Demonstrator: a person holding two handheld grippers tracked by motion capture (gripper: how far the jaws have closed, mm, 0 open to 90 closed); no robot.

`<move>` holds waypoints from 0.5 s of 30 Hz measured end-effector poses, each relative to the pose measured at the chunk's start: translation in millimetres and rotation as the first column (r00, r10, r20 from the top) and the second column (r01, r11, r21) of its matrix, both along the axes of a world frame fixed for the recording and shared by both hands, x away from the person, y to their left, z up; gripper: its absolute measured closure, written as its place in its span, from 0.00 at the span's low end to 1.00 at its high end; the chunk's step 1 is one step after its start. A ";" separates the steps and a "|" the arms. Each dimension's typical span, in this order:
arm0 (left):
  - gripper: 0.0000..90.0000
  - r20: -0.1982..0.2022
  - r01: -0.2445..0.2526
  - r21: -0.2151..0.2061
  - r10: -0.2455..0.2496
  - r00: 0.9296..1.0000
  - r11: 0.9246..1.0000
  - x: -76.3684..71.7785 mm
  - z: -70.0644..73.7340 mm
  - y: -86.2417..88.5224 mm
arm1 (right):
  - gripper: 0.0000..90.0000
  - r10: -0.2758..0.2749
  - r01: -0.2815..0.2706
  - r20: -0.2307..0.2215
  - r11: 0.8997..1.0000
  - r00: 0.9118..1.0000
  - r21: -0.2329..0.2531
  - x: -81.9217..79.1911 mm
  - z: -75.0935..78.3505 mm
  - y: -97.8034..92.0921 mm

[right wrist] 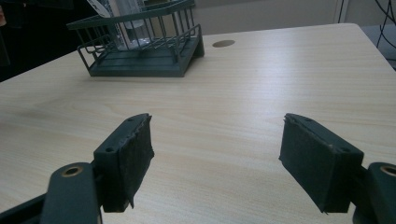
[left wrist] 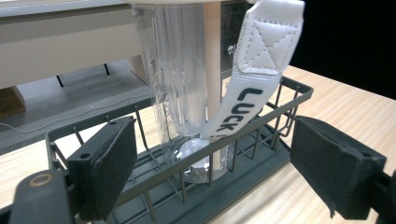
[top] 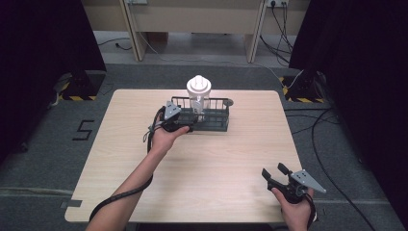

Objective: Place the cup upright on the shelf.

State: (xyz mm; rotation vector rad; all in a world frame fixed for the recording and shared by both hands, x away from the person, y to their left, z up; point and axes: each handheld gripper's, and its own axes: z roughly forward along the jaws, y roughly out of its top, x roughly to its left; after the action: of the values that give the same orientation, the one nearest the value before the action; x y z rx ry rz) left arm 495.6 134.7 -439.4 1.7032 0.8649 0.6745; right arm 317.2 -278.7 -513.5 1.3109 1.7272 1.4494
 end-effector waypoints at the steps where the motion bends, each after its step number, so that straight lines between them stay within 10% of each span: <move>1: 0.16 0.002 0.000 0.001 0.000 1.000 1.000 -1.3 0.0 1.0 | 0.29 0.000 0.000 0.000 1.000 1.000 0.000 0.0 0.0 0.0; 15: 0.16 0.004 0.004 0.006 -0.004 1.000 1.000 -23.1 -5.6 16.7 | 0.29 -0.003 0.003 0.001 1.000 1.000 0.001 0.1 -0.1 -0.2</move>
State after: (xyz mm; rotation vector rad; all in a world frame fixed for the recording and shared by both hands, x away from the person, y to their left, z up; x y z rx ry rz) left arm 472.4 151.4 -445.0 1.7080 0.8574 0.6784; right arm 317.3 -278.9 -513.6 1.3128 1.7235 1.4486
